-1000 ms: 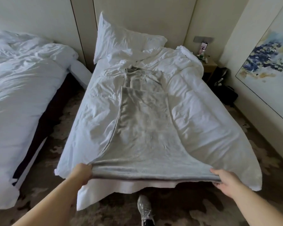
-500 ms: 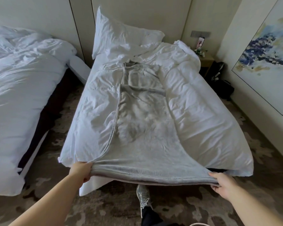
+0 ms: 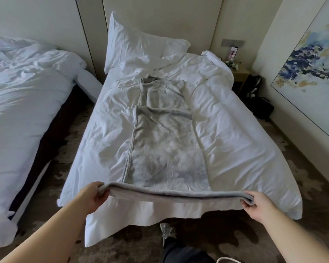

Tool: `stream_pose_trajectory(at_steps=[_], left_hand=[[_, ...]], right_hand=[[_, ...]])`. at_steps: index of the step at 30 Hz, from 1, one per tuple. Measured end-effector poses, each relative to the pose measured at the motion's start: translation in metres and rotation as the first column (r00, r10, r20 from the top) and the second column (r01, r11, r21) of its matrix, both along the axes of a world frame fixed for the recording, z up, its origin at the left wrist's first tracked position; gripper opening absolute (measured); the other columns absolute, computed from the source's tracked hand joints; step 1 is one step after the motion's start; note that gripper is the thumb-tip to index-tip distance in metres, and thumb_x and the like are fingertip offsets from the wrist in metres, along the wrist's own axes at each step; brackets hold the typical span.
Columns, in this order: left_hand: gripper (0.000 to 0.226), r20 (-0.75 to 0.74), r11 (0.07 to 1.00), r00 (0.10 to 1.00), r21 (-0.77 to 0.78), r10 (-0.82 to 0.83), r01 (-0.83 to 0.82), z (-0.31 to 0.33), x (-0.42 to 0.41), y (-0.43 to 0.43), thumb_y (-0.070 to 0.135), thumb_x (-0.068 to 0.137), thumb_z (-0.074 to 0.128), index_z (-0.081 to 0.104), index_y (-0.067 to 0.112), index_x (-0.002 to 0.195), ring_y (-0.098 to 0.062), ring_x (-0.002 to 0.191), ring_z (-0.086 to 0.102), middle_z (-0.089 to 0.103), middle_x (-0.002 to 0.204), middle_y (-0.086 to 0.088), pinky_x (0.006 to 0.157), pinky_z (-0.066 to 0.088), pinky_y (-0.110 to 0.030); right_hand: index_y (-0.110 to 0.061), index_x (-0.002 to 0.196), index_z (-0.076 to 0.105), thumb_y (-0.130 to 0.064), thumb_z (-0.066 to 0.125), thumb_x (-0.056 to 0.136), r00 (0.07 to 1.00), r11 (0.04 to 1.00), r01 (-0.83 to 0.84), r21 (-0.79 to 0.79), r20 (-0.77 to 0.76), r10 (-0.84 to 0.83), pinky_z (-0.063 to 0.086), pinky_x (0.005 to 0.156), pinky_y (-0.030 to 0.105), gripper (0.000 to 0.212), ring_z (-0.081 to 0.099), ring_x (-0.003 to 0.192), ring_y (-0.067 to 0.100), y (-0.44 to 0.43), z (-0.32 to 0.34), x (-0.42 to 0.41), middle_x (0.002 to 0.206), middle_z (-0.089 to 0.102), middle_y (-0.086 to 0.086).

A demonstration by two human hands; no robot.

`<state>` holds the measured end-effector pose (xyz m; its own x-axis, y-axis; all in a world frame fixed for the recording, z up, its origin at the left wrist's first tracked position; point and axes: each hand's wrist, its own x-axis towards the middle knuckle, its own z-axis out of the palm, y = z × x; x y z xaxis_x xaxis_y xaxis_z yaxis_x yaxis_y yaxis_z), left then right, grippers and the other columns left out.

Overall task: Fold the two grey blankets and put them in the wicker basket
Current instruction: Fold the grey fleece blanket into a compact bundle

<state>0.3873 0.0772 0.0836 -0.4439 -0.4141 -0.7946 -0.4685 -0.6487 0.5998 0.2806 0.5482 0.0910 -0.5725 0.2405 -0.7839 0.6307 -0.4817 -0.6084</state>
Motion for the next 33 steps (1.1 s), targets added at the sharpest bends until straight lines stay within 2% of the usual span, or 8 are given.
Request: stream_pose_trajectory(at_steps=[6,10,12,17,21,25,29,33], left_hand=[[0.026,-0.031,0.997,0.998,0.059,0.048,-0.046,0.0,-0.09,-0.015,-0.006,0.098,0.038,0.046,0.005,0.076,-0.014,0.065,0.045,0.044,0.074,-0.009,0.039,0.045,-0.01],[0.029,-0.104,0.977,0.971,0.042,0.214,-0.211,-0.03,-0.162,-0.032,0.015,0.102,0.037,0.044,0.005,0.129,-0.031,0.111,0.054,0.054,0.109,-0.018,0.097,0.048,-0.033],[0.042,-0.074,0.982,0.979,-0.013,0.189,-0.191,-0.053,-0.193,-0.037,0.019,0.103,0.037,0.035,0.008,0.143,-0.031,0.122,0.051,0.051,0.13,-0.017,0.105,0.04,-0.042],[0.049,0.217,0.979,0.976,-0.195,-0.021,0.065,-0.115,-0.207,-0.022,0.002,0.092,0.054,0.042,0.009,0.139,-0.018,0.07,0.05,0.054,0.086,-0.007,0.069,0.044,-0.034],[0.058,0.455,0.889,0.884,-0.355,-0.108,0.291,-0.149,-0.187,-0.014,0.007,0.082,0.069,0.049,0.009,0.136,-0.022,0.062,0.051,0.061,0.095,-0.015,0.061,0.046,-0.032],[0.042,0.483,0.89,0.859,-0.301,-0.168,0.343,-0.175,-0.158,-0.009,0.017,0.081,0.074,0.062,0.003,0.119,-0.025,0.071,0.055,0.067,0.105,-0.026,0.078,0.053,-0.046],[0.033,0.476,0.852,0.827,-0.257,-0.3,0.457,-0.191,-0.129,-0.002,0.035,0.082,0.073,0.063,0.015,0.106,-0.02,0.072,0.062,0.068,0.09,-0.007,0.075,0.052,-0.041],[0.022,0.478,0.799,0.79,-0.256,-0.384,0.543,-0.201,-0.108,0.001,0.036,0.082,0.073,0.069,0.018,0.094,-0.018,0.078,0.065,0.071,0.079,0.002,0.064,0.048,-0.028]], right_hand=[[-0.002,0.082,0.051,0.002,0.046,0.095,0.999,0.998,0.033,-0.045,0.04,-0.031,0.051,0.081,0.03,0.014,0.051,0.074,0.022,-0.027,-0.007,-0.103,0.085,0.049,0.016],[0.0,0.111,0.05,-0.009,0.042,0.1,0.995,0.985,0.095,-0.141,0.035,-0.091,0.053,0.091,0.03,0.016,0.057,0.092,0.028,-0.052,-0.037,-0.196,0.091,0.05,0.017],[-0.003,0.127,0.041,-0.016,0.042,0.101,0.993,0.983,0.106,-0.153,0.063,-0.097,0.048,0.099,0.034,0.029,0.055,0.106,0.031,-0.06,-0.064,-0.232,0.098,0.05,0.018],[-0.004,0.09,0.05,-0.019,0.047,0.098,0.935,0.98,-0.201,0.012,0.299,0.188,0.053,0.059,0.03,0.017,0.052,0.074,0.021,-0.074,-0.132,-0.251,0.081,0.049,0.01],[-0.004,0.106,0.055,-0.015,0.056,0.093,0.881,0.932,-0.34,0.122,0.388,0.271,0.046,0.073,0.03,0.017,0.053,0.075,0.017,-0.066,-0.176,-0.231,0.083,0.055,0.007],[-0.004,0.118,0.058,-0.005,0.057,0.089,0.85,0.885,-0.416,0.207,0.433,0.299,0.045,0.087,0.035,0.03,0.058,0.085,0.021,-0.054,-0.2,-0.201,0.099,0.062,0.011],[-0.01,0.125,0.054,0.003,0.057,0.085,0.745,0.757,-0.615,0.219,0.477,0.467,0.036,0.102,0.039,0.042,0.052,0.115,0.028,-0.047,-0.215,-0.171,0.123,0.057,0.007],[-0.015,0.113,0.057,-0.002,0.063,0.085,0.632,0.701,-0.707,0.095,0.529,0.566,0.029,0.103,0.037,0.031,0.055,0.109,0.023,-0.041,-0.226,-0.149,0.121,0.06,0.006]])
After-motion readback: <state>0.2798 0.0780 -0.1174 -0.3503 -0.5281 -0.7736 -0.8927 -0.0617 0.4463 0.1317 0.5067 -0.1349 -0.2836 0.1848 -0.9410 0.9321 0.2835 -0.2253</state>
